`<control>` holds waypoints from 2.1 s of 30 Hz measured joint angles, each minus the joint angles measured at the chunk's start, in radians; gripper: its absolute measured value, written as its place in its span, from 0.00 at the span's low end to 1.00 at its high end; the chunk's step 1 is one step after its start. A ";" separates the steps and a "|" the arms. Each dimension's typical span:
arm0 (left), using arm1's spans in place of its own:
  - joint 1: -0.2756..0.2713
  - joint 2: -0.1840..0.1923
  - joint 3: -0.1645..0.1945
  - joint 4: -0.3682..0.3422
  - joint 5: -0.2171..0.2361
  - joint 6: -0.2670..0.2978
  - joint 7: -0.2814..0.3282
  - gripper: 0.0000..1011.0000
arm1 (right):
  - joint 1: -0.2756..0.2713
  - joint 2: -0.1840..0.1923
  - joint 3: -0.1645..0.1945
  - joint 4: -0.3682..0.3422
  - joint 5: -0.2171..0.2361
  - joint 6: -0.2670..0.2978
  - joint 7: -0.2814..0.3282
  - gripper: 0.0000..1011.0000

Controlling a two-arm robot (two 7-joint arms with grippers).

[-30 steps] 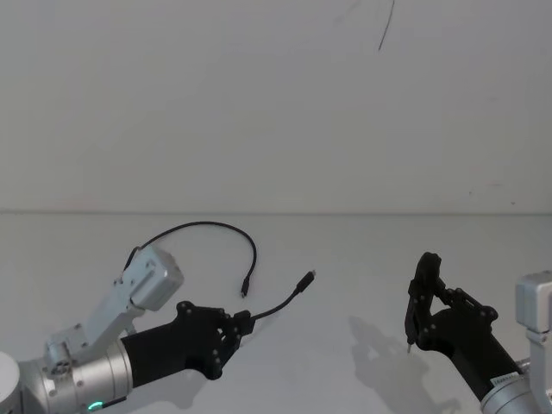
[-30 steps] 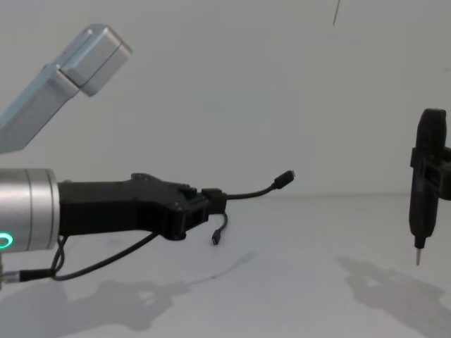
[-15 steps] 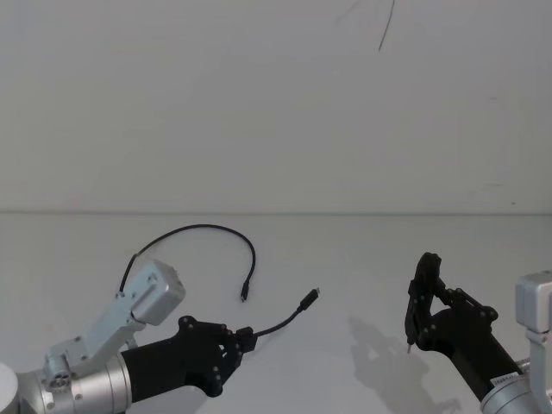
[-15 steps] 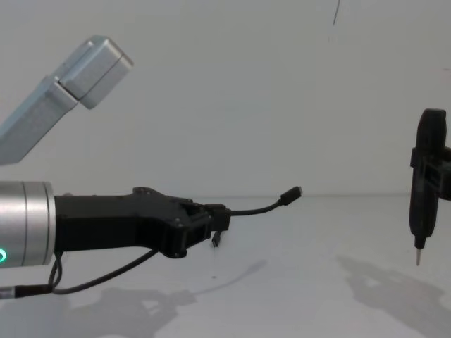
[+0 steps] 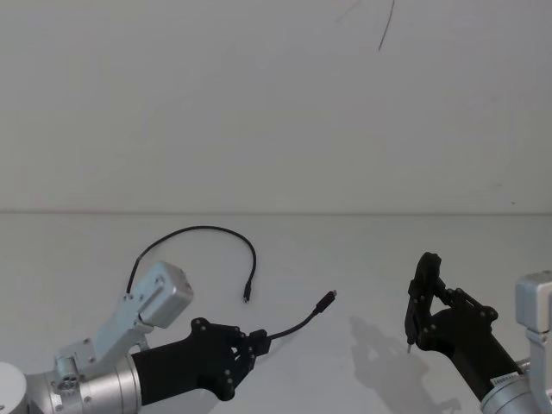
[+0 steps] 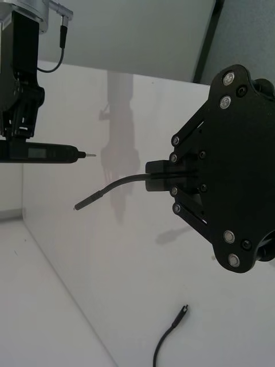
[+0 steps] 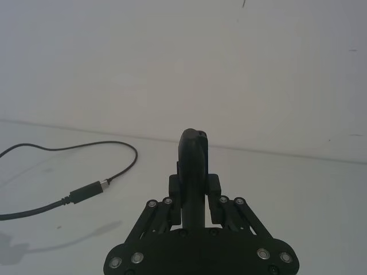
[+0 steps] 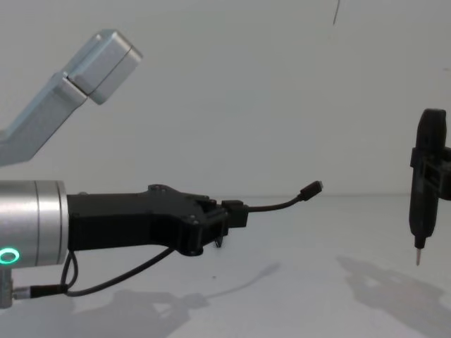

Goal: Pick up the data cable with the one hand.

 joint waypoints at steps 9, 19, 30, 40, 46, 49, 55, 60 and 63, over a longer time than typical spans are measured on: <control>-0.003 -0.003 0.006 0.001 -0.006 -0.006 -0.006 0.04 | 0.001 -0.004 0.005 -0.002 0.005 0.000 0.009 0.27; -0.005 -0.004 0.009 0.002 -0.010 -0.009 -0.009 0.04 | 0.007 -0.017 0.024 -0.017 0.060 -0.002 0.050 0.27; -0.006 -0.005 0.011 0.003 -0.011 -0.011 -0.011 0.04 | 0.024 -0.038 0.040 -0.036 0.150 0.015 0.107 0.27; -0.007 -0.006 0.012 0.003 -0.012 -0.012 -0.011 0.04 | 0.038 -0.048 0.036 -0.043 0.173 -0.001 0.132 0.27; -0.007 -0.006 0.012 0.003 -0.012 -0.012 -0.011 0.04 | 0.044 -0.054 0.030 -0.048 0.174 -0.017 0.142 0.27; -0.007 -0.006 0.012 0.002 -0.012 -0.012 -0.011 0.04 | 0.048 -0.058 0.027 -0.050 0.173 -0.026 0.148 0.27; -0.007 -0.006 0.012 0.003 -0.012 -0.012 -0.011 0.04 | 0.056 -0.066 0.018 -0.054 0.174 -0.040 0.159 0.27; -0.007 -0.006 0.012 0.003 -0.012 -0.012 -0.011 0.04 | 0.059 -0.069 0.013 -0.057 0.180 -0.045 0.164 0.27; -0.007 -0.006 0.012 0.002 -0.012 -0.012 -0.011 0.04 | 0.060 -0.069 0.011 -0.059 0.185 -0.047 0.166 0.27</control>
